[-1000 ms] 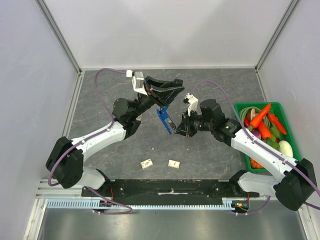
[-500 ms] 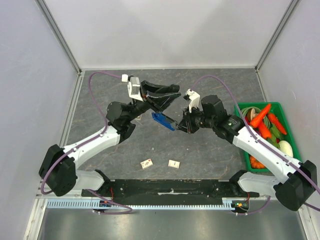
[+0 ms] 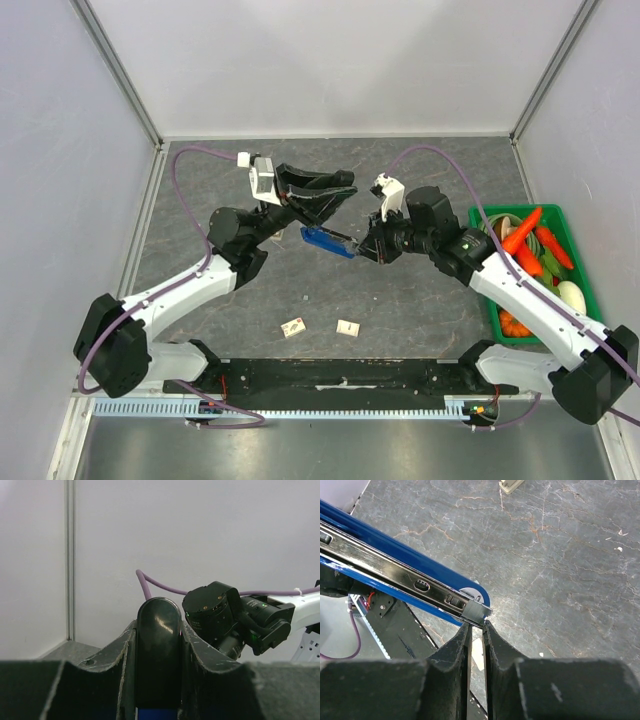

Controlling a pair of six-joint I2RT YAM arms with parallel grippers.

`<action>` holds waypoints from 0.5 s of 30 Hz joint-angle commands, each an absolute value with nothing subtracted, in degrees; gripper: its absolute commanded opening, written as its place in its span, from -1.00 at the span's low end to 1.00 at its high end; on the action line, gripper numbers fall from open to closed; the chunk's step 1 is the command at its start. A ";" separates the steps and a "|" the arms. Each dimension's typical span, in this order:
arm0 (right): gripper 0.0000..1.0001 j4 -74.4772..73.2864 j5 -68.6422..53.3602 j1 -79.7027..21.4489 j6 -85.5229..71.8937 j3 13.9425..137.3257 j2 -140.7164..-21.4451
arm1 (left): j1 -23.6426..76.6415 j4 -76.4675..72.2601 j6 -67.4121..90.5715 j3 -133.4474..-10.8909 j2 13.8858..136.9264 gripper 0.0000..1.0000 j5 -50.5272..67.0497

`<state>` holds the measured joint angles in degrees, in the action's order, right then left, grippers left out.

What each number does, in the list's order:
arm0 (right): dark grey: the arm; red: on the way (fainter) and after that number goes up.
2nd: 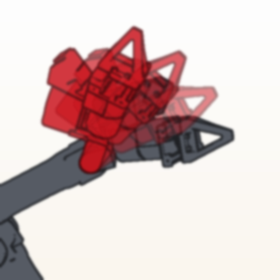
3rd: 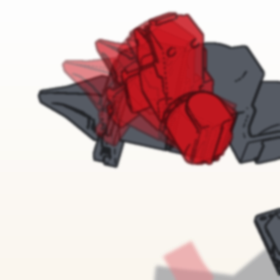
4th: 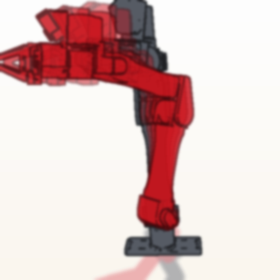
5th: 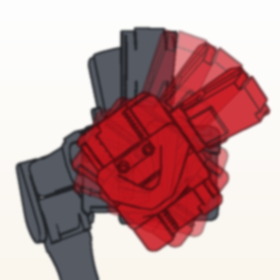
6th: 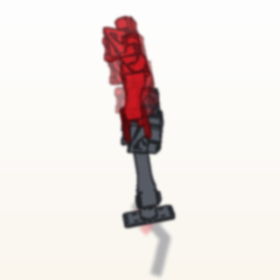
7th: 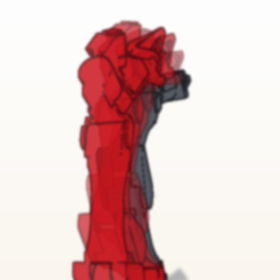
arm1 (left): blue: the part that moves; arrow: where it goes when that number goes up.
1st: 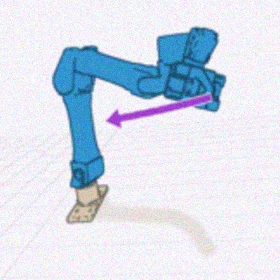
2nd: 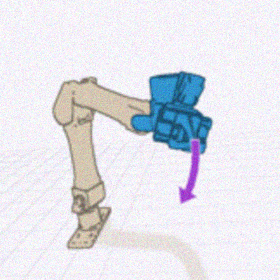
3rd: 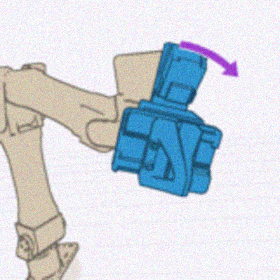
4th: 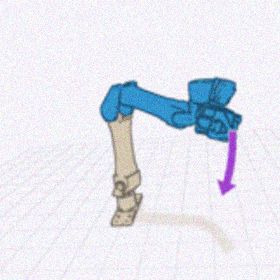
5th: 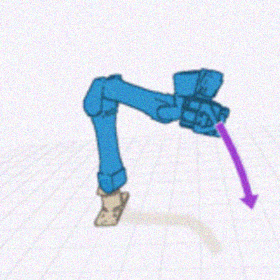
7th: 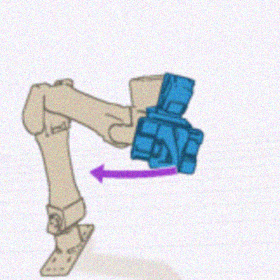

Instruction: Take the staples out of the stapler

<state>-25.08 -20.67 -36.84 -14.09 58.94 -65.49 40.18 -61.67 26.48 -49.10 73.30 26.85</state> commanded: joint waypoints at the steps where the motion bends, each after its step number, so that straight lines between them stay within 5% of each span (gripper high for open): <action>1: -0.60 -9.59 -25.74 -37.09 -17.57 60.82 -65.21 | 41.05 -67.84 33.83 -48.95 74.79 -0.96 24.62; 15: -0.61 3.16 -30.76 -37.97 -19.34 55.99 -71.54 | 41.04 -72.86 40.17 -54.14 86.04 -0.96 16.97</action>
<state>-16.25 -26.33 -37.43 -18.44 54.63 -71.13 39.72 -73.60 33.58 -51.75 82.61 18.57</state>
